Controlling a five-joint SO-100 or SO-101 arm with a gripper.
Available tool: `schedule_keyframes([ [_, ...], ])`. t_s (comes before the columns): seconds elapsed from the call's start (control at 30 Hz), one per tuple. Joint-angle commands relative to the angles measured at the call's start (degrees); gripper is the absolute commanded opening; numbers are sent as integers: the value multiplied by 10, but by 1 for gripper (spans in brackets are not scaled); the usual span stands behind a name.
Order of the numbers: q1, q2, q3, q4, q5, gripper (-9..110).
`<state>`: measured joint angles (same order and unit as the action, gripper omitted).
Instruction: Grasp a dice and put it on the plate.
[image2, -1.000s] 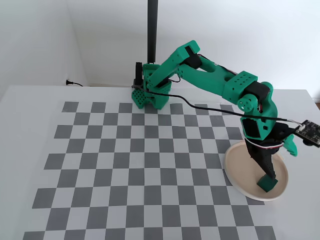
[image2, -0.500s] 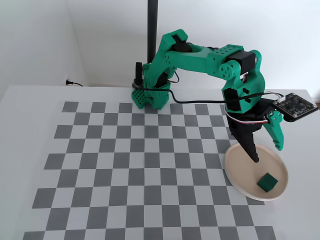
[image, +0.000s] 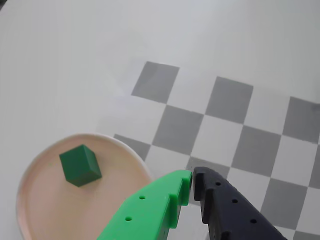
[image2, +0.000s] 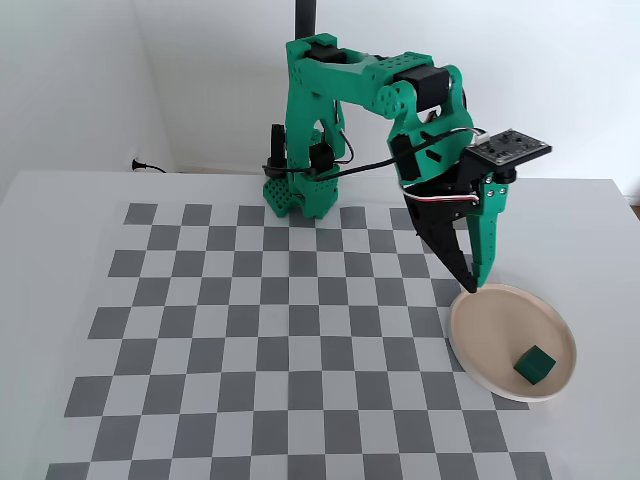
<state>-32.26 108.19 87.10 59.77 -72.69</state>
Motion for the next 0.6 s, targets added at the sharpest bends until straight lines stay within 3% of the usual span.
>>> schedule_keyframes([
  [0.0, 10, 106, 62, -44, 11, -4],
  [0.57, 131, 321, 425, -229, 146, -4],
])
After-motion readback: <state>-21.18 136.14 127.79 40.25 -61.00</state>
